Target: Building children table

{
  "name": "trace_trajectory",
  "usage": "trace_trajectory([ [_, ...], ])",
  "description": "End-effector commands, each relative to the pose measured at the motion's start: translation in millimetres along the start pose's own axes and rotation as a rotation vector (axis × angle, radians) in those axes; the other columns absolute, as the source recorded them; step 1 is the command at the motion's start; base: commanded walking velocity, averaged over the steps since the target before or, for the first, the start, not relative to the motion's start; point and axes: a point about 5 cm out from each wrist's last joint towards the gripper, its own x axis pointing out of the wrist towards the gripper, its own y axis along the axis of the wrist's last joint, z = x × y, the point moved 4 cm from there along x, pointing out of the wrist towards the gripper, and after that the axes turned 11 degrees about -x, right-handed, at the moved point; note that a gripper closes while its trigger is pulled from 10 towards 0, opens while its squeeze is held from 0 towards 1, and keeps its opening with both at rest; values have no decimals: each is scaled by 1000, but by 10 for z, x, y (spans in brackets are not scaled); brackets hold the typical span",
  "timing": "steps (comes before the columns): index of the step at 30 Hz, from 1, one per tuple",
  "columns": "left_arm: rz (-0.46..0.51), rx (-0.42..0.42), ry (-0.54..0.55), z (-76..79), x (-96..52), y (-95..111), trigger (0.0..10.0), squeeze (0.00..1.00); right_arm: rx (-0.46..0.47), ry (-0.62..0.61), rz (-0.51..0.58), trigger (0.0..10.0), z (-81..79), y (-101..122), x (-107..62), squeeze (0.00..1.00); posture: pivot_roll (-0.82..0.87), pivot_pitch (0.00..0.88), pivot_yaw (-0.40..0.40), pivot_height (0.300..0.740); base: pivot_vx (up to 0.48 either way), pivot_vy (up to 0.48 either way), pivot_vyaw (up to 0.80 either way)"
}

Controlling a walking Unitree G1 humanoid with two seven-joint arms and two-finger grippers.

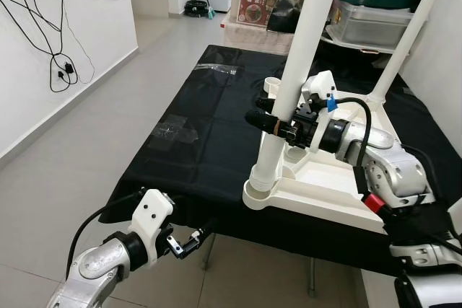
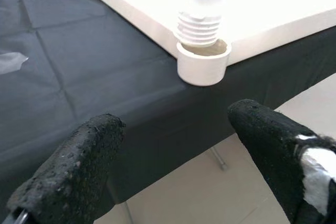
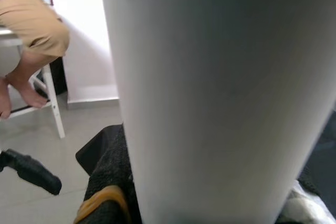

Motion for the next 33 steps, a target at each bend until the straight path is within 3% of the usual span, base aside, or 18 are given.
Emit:
trace_trajectory([
  [1, -7, -7, -4, 50, -2, -16, 10000, 0, 4, 25, -8, 0, 17, -5, -30, 0, 86, 0, -107, 740, 0, 0, 0],
  [8, -13, -11, 8, 27, -24, -32, 10000, 0, -6, 138, 10, 0, -86, 10, -55, 0, 84, 0, -105, 740, 0, 0, 0],
  [12, -15, -15, 3, 42, -7, -38, 10000, 0, 10, 226, -89, 0, -61, -199, -105, 0, 90, 0, -107, 740, 0, 0, 0],
  [33, -12, -49, 32, 72, -21, -84, 10000, 0, 99, 303, -87, 0, -51, -410, 90, 0, 113, 0, -142, 740, 0, 0, 0],
])
